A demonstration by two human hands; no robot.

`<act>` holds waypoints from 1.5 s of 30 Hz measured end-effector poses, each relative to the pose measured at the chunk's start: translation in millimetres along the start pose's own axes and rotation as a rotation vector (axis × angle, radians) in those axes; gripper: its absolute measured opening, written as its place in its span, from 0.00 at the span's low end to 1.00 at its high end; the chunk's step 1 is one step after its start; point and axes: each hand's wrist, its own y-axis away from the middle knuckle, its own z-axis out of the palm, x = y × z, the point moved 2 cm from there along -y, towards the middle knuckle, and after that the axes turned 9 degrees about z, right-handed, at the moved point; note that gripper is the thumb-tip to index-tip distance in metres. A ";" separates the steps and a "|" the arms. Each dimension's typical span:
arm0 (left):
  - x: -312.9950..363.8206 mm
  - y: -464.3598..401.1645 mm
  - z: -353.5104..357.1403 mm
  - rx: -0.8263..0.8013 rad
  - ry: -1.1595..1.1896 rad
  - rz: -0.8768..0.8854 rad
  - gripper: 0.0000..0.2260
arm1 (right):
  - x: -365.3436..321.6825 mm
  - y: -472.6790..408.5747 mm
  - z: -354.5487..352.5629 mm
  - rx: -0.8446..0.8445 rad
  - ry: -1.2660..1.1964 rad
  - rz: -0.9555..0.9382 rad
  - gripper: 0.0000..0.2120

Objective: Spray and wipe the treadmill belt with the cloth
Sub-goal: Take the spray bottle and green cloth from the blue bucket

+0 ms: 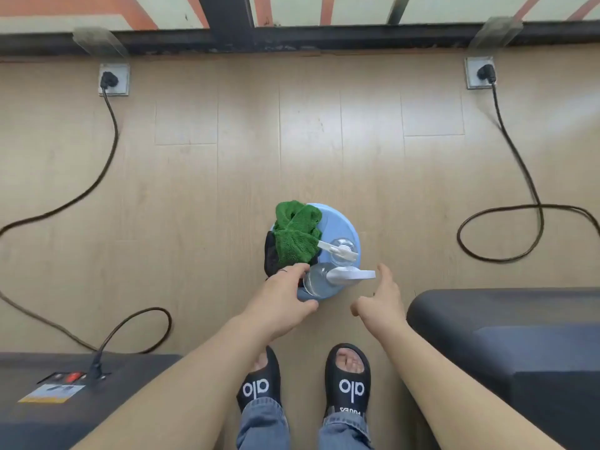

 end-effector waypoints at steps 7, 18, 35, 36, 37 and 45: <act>-5.0 -35.0 34.2 -0.137 -0.024 0.035 0.36 | -2.0 -32.9 1.0 0.048 0.508 -0.364 0.14; -15.8 7.3 22.4 -0.150 0.010 0.152 0.19 | -15.1 15.7 12.2 -0.233 0.571 -0.522 0.11; -98.5 96.6 -52.4 0.462 0.274 -0.130 0.15 | -84.8 11.0 119.2 0.004 1.122 -0.459 0.34; -99.8 97.3 -53.4 0.494 0.286 -0.132 0.14 | -86.2 6.9 120.7 0.025 1.170 -0.464 0.31; -101.4 98.2 -54.5 0.530 0.304 -0.130 0.13 | -88.1 4.4 121.7 0.067 1.201 -0.493 0.28; -71.2 111.0 -73.9 0.753 0.425 -0.085 0.14 | -110.7 55.0 100.7 0.338 0.543 -0.828 0.15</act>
